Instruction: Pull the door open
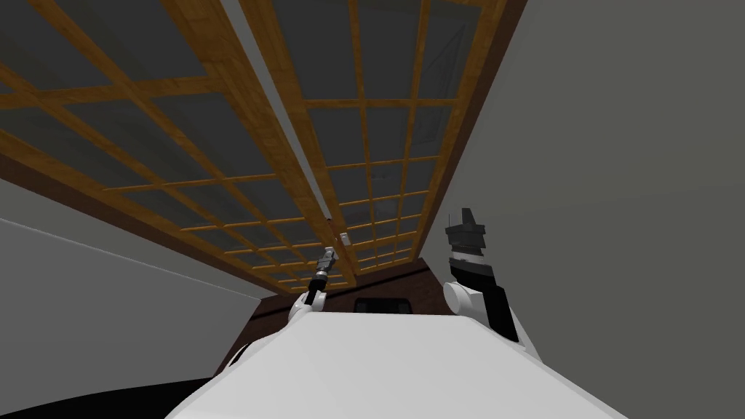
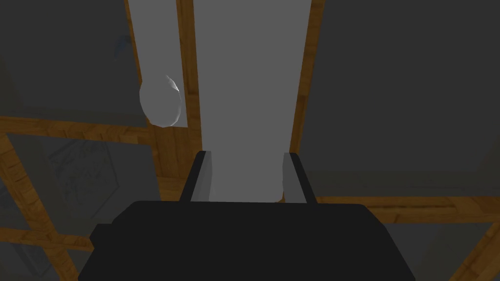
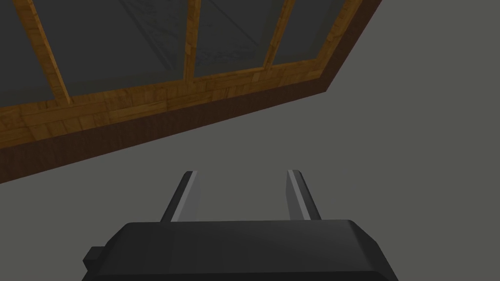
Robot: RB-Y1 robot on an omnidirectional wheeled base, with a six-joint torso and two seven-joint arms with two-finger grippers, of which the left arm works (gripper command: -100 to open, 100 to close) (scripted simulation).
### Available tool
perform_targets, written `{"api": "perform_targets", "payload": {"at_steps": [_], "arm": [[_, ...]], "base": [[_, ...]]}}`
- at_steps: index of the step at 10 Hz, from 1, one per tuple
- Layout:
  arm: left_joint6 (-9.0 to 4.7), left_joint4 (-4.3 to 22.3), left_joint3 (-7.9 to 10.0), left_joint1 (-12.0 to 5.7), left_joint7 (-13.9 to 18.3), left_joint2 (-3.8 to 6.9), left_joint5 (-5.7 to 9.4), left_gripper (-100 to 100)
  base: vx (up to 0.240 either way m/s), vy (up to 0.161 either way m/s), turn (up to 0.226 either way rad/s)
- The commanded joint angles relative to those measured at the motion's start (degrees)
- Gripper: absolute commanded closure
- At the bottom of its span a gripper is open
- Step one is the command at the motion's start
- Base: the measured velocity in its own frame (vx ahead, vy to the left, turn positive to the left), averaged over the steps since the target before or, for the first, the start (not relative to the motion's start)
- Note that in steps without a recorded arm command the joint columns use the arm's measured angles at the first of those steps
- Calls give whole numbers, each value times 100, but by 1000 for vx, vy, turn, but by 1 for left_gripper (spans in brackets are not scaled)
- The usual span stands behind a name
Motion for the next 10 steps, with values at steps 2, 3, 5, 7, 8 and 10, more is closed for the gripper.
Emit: {"api": "perform_targets", "payload": {"at_steps": [2, 3, 5, 7, 8, 10], "arm": [[-14, 53, -29, 67, 306, 22, 51, 100], [-19, 64, -46, 82, 420, 30, 70, 100], [-33, 90, -96, 110, 744, 48, 128, 100], [-47, 117, -146, 138, 1040, 67, 186, 100], [-47, 117, -146, 138, 1067, 67, 186, 100], [-64, 144, -210, 160, 1400, 89, 257, 100]], "base": [[-88, 18, 7], [-87, 3, 14], [-73, 9, 13], [-67, 9, 13], [-50, 12, -4], [-49, 8, -5]]}}
